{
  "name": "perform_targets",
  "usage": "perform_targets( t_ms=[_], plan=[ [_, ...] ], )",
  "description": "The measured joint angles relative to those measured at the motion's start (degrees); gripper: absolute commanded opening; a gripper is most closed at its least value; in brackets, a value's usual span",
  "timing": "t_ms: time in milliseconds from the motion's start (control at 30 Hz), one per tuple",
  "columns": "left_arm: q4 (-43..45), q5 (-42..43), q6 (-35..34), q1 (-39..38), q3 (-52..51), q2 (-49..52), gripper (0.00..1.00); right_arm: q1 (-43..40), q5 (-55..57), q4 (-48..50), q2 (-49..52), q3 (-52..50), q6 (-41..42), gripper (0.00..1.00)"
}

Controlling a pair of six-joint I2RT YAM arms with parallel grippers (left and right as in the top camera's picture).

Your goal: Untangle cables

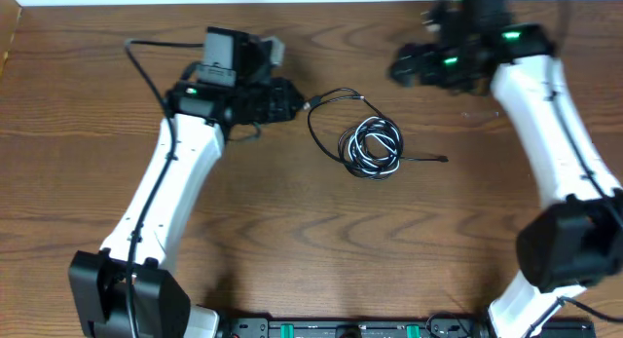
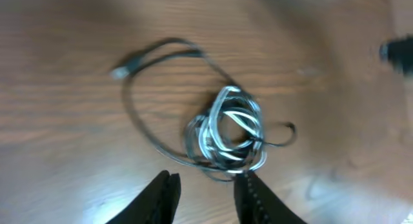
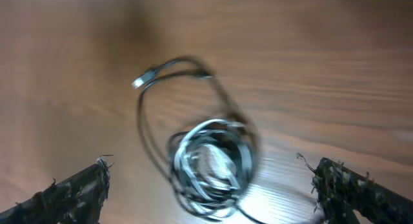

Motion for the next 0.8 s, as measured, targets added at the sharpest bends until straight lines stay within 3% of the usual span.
perform_targets(
  t_ms=[133, 333, 800],
  plan=[
    [1.84, -0.98, 1.57, -6.27, 0.00, -0.11, 0.50, -5.25, 0.09, -2.36, -0.92, 0.20, -0.39, 0.99],
    [2.95, -7.30, 4.15, -17.11, 0.02, 1.40, 0.50, -7.98, 2.08, -5.07, -0.92, 0.20, -3.04, 0.99],
    [9.99, -11.65, 7.23, -25.46, 0.02, 18.75, 0.44, -8.02, 6.82, -7.48, -0.92, 0.20, -4.96, 0.99]
  ],
)
